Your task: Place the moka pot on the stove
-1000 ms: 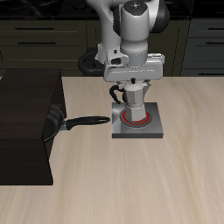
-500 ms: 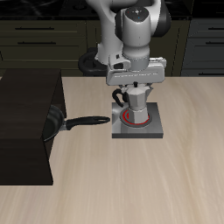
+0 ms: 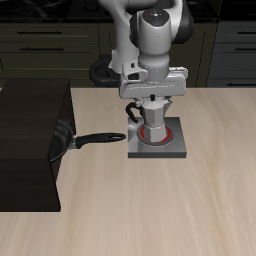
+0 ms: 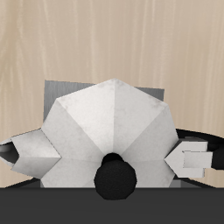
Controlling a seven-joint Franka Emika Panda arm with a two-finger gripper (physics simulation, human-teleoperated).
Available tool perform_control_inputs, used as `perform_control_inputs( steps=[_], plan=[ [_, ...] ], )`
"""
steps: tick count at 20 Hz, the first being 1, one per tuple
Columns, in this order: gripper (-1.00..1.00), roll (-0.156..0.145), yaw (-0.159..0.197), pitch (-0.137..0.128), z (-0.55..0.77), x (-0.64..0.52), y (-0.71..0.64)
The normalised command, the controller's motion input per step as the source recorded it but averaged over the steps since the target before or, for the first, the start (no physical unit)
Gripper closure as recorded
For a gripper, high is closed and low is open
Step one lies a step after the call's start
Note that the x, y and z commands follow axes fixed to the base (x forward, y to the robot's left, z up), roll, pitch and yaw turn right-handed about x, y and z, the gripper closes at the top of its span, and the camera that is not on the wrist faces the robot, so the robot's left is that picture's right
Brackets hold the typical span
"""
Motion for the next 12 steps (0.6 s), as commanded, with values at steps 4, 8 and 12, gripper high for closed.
perform_control_inputs(
  steps=[4, 8, 12],
  plan=[
    [-1.00, -0.004, 0.009, -0.009, -0.01, 0.02, -0.01],
    [-1.00, -0.008, 0.011, -0.001, -0.01, 0.03, -0.03],
    [-1.00, -0.022, -0.004, -0.003, 0.03, -0.01, -0.09]
  ],
)
